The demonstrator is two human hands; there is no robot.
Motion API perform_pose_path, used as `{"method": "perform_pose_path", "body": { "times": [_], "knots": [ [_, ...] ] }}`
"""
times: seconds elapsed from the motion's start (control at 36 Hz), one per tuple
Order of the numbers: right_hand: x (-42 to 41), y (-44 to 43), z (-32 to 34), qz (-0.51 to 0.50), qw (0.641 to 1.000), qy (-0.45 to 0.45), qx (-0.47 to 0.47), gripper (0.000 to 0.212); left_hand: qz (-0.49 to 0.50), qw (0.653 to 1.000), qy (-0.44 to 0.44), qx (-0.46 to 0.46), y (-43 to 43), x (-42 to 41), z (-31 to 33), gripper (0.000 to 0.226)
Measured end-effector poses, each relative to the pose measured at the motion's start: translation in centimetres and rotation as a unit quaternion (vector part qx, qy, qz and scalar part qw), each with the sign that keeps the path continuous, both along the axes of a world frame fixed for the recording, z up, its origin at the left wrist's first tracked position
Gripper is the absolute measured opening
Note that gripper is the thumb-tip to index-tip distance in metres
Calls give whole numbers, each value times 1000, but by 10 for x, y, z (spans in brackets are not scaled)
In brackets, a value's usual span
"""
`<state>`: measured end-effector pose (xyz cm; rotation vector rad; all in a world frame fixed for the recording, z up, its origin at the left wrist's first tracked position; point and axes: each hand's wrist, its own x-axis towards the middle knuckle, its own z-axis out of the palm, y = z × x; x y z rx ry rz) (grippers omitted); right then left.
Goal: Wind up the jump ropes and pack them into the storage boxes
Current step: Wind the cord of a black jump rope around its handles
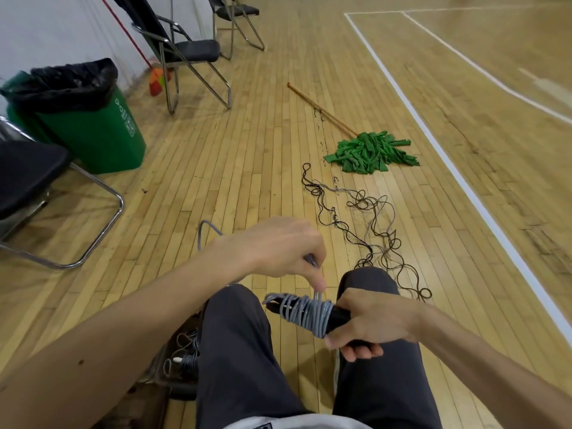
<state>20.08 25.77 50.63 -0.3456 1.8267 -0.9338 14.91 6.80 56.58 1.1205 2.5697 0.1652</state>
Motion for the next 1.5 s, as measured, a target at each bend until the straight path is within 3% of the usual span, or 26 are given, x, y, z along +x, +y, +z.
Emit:
{"method": "perform_pose_path", "body": {
  "times": [0.17, 0.28, 0.72, 0.83, 0.92, 1.03, 1.11, 1.17, 1.25, 1.39, 1.5],
  "knots": [
    [12, -3, 12, 52, 998, 13, -16, 18, 29, 996, -64, 46, 6, -3, 3, 37],
    [20, -2, 18, 77, 996, 28, -45, 28, 50, 988, -126, 78, 6, -6, 0, 35],
    [31, 9, 25, 28, 985, 95, -143, 25, 126, 928, -279, 211, 2, -6, -24, 34],
    [36, 5, 19, 17, 984, 77, -161, 22, 128, 916, -314, 212, 1, -2, -36, 23],
    [36, 6, 15, -7, 980, 80, -181, 23, 122, 900, -346, 236, 2, 4, -42, 28],
    [32, 9, 11, -60, 970, 81, -223, 24, 148, 887, -350, 261, -6, -1, -71, 20],
    [26, 12, 9, -104, 959, 82, -251, 21, 178, 852, -384, 306, -8, 1, -83, 12],
    [23, 15, 9, -135, 952, 81, -263, 22, 202, 870, -354, 279, -3, 10, -73, 18],
    [18, 18, 6, -179, 943, 71, -272, 30, 195, 857, -358, 316, 3, 15, -72, 23],
    [11, 24, 5, -239, 928, 76, -275, 37, 212, 870, -322, 309, 1, 21, -70, 42],
    [4, 30, 3, -272, 925, 85, -252, 39, 223, 855, -332, 331, -5, 20, -70, 41]
  ]
}}
